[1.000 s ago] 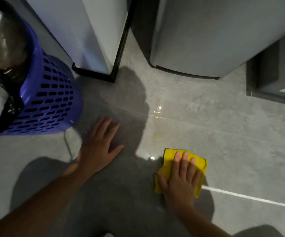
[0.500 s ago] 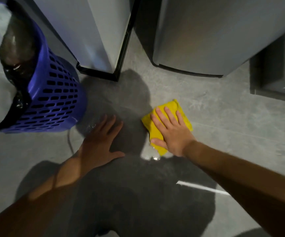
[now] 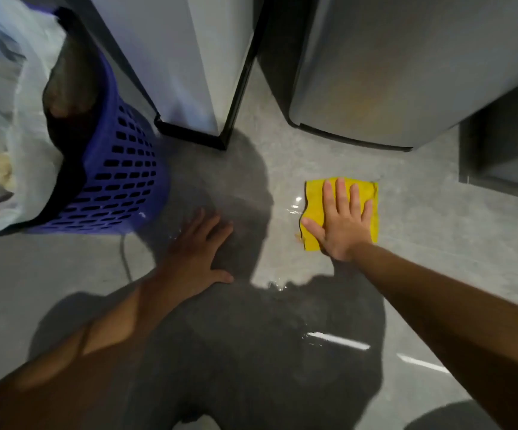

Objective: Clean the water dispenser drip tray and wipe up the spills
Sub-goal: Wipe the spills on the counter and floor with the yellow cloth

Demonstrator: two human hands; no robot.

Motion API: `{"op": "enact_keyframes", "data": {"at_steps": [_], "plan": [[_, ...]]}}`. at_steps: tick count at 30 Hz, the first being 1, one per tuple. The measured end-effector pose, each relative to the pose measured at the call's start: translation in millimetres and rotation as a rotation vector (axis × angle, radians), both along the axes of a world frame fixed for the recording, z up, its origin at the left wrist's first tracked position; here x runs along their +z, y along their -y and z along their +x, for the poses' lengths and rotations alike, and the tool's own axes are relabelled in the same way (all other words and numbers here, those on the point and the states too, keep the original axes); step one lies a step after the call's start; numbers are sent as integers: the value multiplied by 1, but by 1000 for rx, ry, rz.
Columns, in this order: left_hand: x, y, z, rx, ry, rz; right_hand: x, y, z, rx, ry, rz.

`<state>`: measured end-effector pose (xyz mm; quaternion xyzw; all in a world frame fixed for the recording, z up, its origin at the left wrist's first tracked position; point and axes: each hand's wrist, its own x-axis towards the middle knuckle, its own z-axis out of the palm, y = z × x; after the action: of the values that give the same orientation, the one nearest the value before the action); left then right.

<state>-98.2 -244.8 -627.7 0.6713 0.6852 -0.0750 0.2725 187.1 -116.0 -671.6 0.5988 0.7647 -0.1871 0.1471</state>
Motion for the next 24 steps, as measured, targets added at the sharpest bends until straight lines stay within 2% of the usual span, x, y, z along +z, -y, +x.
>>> {"op": "enact_keyframes", "data": {"at_steps": [4,8,10,13,18,21,24], "plan": [[2,0,1,-2,0,20,-4,-5,-46,78,-3,57],[7,-6,7,-1,-58,-23,-4,82,-38,353,-36,87],[8,-10,12,-2,-78,-33,-6,139,-7,336,-85,74],[6,-19,19,-88,-112,-55,-6,191,61,199,-16,32],[2,-39,30,-148,-126,-150,8,130,141,-120,77,-6],[-1,-42,29,-178,-133,-152,2,50,138,-306,48,50],[-5,-41,27,-210,-121,-120,-7,-20,96,-327,24,78]]}}
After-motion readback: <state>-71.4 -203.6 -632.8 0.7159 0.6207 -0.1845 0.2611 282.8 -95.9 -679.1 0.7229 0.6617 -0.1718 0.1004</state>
